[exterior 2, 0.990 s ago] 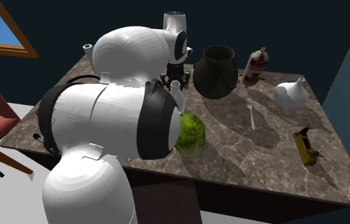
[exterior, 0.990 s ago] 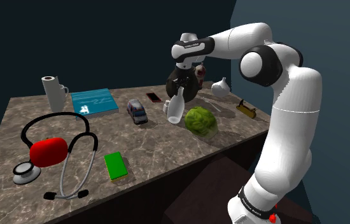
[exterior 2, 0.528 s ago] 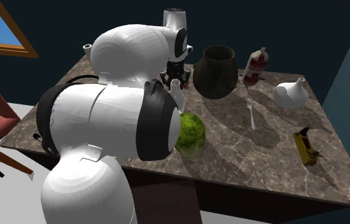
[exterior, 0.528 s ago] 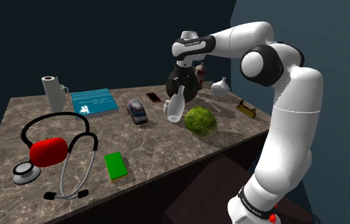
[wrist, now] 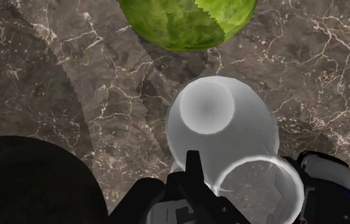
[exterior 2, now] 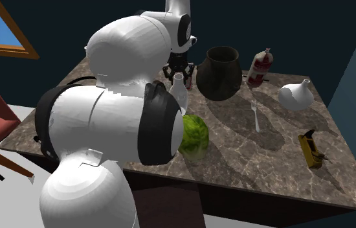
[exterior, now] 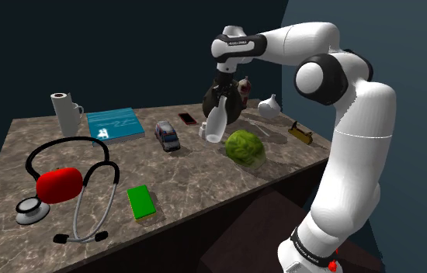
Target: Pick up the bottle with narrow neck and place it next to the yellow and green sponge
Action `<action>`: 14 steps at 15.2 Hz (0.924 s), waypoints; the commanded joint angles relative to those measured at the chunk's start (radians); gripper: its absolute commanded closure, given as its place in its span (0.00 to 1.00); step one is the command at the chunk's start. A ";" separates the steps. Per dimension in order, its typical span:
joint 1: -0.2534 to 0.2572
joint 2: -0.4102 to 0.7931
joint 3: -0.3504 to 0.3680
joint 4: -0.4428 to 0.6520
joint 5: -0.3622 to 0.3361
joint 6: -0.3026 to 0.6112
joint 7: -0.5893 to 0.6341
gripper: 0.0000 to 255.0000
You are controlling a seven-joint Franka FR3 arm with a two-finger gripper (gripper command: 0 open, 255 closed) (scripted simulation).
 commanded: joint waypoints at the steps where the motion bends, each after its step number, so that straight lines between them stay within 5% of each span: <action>1: -0.001 -0.002 0.000 0.023 0.000 -0.025 0.000 1.00; 7: -0.003 -0.001 -0.001 0.101 -0.001 -0.102 0.000 1.00; 14: 0.076 -0.184 0.034 -0.034 -0.030 -0.149 0.112 1.00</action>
